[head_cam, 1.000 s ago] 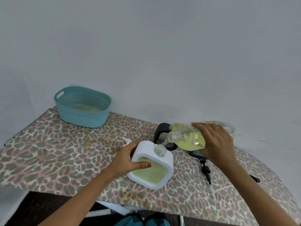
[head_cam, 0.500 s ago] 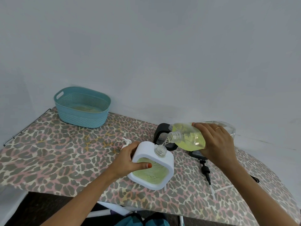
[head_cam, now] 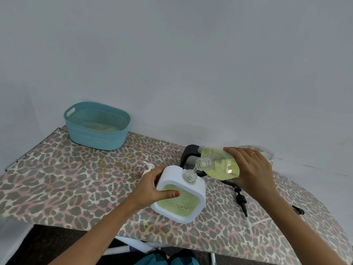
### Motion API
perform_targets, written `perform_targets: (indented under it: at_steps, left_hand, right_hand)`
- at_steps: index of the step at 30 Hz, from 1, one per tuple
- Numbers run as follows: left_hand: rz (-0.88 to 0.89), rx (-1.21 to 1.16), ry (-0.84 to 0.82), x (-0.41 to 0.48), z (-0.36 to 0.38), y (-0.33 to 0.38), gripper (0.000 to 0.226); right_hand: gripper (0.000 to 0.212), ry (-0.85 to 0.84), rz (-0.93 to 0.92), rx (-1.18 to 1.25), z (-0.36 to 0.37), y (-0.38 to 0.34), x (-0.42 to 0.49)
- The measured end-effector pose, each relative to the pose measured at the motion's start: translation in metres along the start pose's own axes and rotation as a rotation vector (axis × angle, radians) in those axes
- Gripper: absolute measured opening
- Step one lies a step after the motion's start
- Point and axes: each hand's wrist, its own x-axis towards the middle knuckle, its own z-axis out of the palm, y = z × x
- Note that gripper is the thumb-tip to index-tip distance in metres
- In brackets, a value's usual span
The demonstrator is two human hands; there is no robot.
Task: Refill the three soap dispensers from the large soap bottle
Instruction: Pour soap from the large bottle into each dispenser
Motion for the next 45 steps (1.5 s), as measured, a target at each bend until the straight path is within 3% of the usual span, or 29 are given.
perform_targets:
  at_steps: [17,21,23,28,34,38,42,45]
  left_hand:
    - [-0.009,-0.027,-0.010,0.000,0.002,0.002,0.078]
    - [-0.022,-0.032,-0.016,0.003,0.001,0.001,0.080]
    - [-0.025,-0.036,-0.022,0.005,0.001,0.002,0.078]
    - [-0.039,-0.068,0.025,0.014,0.000,-0.001,0.079]
    - [-0.077,-0.072,0.081,0.033,-0.010,-0.005,0.082]
    - [-0.100,-0.038,0.135,0.051,-0.023,-0.007,0.080]
    - [-0.119,-0.006,0.184,0.072,-0.037,-0.008,0.055]
    - [-0.122,0.031,0.218,0.088,-0.051,-0.012,0.060]
  right_hand:
    - [0.075,-0.050,0.048,0.052,0.007,-0.008,-0.008]
    - [0.052,-0.052,0.119,0.131,0.010,-0.011,-0.009]
    - [0.052,-0.058,0.173,0.170,0.010,-0.013,-0.009]
    - [0.060,-0.060,0.373,0.296,0.016,-0.020,-0.014]
    - [0.070,-0.084,0.818,0.535,0.032,-0.030,-0.045]
    - [0.066,0.012,1.074,0.657,0.043,-0.041,-0.067]
    - [0.067,0.117,1.254,0.776,0.050,-0.050,-0.084]
    - [0.071,0.191,1.337,0.829,0.054,-0.050,-0.093]
